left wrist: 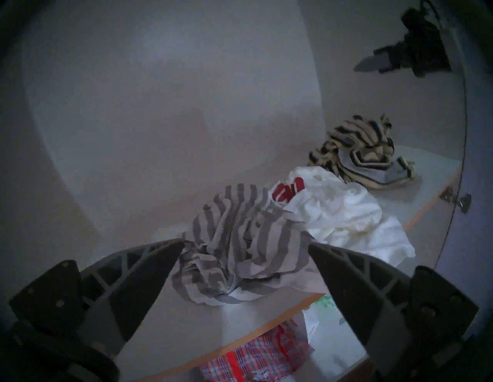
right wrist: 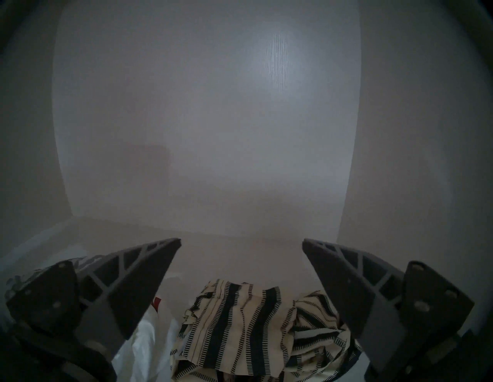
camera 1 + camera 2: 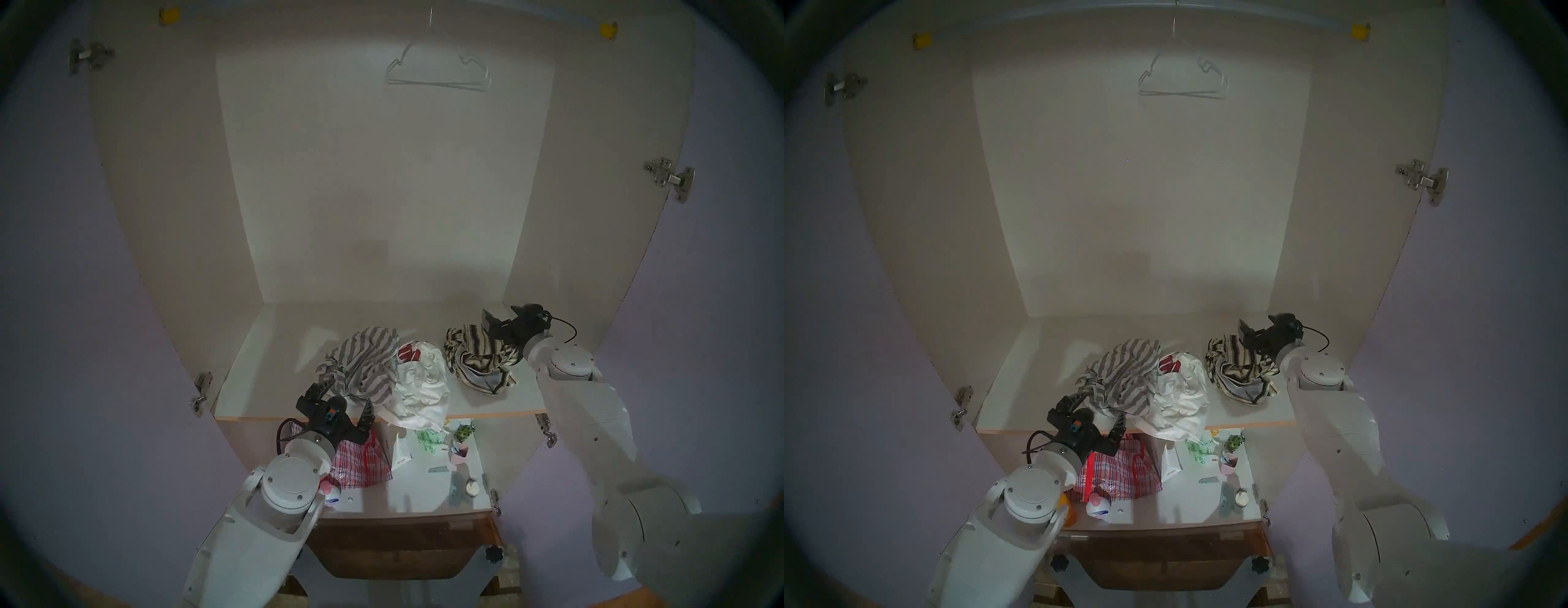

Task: Sort tops into two piles: light colors and dark colors

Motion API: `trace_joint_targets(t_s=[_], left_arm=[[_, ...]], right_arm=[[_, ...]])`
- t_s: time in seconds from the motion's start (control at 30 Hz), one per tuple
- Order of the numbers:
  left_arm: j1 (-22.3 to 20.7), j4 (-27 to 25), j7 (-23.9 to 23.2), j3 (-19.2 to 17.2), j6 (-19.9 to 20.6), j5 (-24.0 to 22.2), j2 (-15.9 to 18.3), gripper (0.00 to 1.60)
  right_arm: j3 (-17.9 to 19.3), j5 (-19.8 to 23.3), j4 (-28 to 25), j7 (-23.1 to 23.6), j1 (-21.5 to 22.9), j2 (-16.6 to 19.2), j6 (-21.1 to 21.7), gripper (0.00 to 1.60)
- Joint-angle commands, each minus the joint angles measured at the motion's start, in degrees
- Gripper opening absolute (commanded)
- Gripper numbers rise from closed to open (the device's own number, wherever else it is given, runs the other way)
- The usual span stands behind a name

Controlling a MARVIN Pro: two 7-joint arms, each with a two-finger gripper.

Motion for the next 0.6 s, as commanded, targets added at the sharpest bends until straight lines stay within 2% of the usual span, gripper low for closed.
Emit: trace_joint_targets(t_s=[0.0, 0.23, 0.3, 0.33, 0.43, 0.53, 0.57], left_arm=[[-5.8, 2.5, -4.9, 2.1, 2.3, 0.9, 2.1, 1.6], [-15.1, 11.2, -5.8, 7.5, 1.7, 2.9, 4.1, 1.6], [-16.2, 12.4, -6.5, 8.0, 1.3, 3.5, 4.3, 1.6], [-18.5, 15.1, -6.8, 9.1, 1.0, 3.3, 3.9, 1.6], [-19.8, 16.9, -7.0, 9.0, 0.8, 4.2, 3.1, 1.6], [-23.5, 20.0, -7.1, 10.3, 0.3, 4.8, 2.2, 1.6], [-23.5, 20.0, -7.2, 9.9, 0.2, 5.3, 1.7, 1.6]], right_arm=[[0.3, 0.2, -1.0, -0.3, 1.8, 0.1, 0.3, 1.6], [0.3, 0.1, -1.0, -0.3, 1.9, 0.1, 0.4, 1.6], [0.3, 0.1, -1.0, -0.3, 1.9, 0.1, 0.4, 1.6], [0.3, 0.1, -0.9, -0.3, 1.9, 0.1, 0.4, 1.6], [0.3, 0.1, -0.9, -0.4, 1.9, 0.1, 0.4, 1.6], [0.3, 0.1, -0.9, -0.4, 1.9, 0.1, 0.4, 1.6], [0.3, 0.1, -0.9, -0.4, 1.9, 0.1, 0.4, 1.6]])
